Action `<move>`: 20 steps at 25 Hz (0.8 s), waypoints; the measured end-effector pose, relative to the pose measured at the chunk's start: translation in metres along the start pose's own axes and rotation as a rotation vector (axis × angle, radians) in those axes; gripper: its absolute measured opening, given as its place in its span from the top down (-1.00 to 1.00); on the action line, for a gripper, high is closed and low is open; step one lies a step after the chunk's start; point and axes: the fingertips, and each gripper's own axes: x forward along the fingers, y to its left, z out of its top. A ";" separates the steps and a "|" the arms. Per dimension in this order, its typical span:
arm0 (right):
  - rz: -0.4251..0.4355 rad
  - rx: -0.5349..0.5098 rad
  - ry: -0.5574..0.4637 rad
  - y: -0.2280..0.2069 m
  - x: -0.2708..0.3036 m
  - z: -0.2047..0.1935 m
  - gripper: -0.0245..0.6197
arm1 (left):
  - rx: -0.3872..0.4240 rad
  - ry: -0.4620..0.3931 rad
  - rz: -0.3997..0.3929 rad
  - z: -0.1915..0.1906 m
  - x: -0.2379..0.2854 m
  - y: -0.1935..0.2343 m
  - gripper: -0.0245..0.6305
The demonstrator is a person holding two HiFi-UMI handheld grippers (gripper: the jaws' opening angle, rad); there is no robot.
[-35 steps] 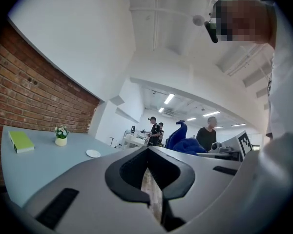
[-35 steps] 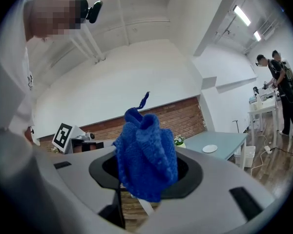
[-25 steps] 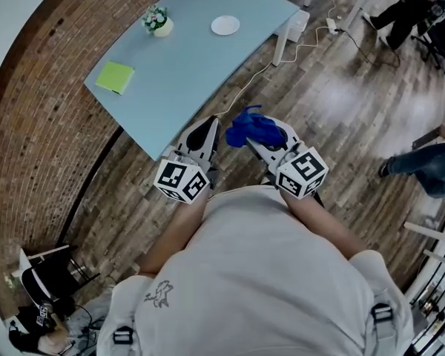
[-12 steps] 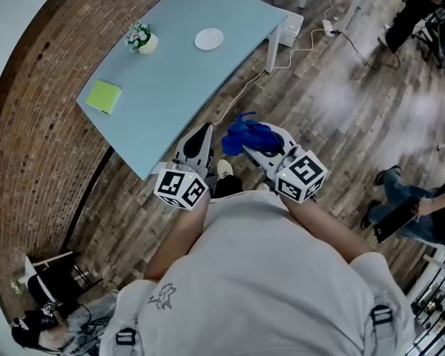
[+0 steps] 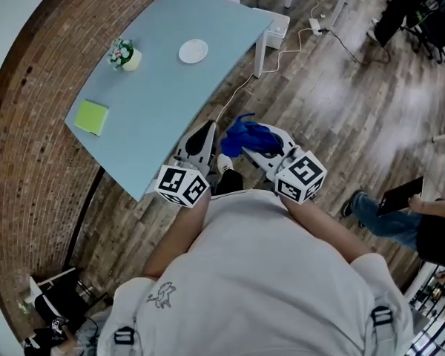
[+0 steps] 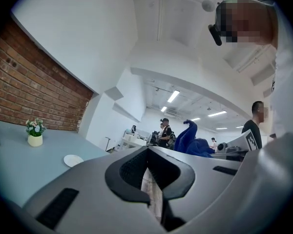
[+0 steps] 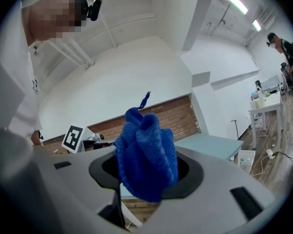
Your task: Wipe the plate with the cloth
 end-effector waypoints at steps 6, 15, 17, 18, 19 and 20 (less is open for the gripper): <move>-0.026 0.021 0.009 -0.036 0.039 0.007 0.42 | -0.006 0.029 -0.032 0.008 0.039 0.035 0.90; -0.069 0.026 0.002 -0.082 0.142 0.033 0.42 | -0.026 0.071 -0.084 0.041 0.091 0.132 0.90; -0.084 0.025 -0.010 -0.090 0.162 0.039 0.42 | -0.018 0.085 -0.104 0.049 0.100 0.150 0.90; -0.088 0.021 -0.016 -0.093 0.172 0.042 0.42 | -0.012 0.088 -0.111 0.053 0.104 0.158 0.90; -0.090 0.017 -0.021 -0.097 0.181 0.046 0.42 | -0.007 0.088 -0.116 0.058 0.108 0.166 0.90; -0.092 0.016 -0.023 -0.100 0.190 0.048 0.42 | -0.006 0.088 -0.122 0.062 0.112 0.174 0.90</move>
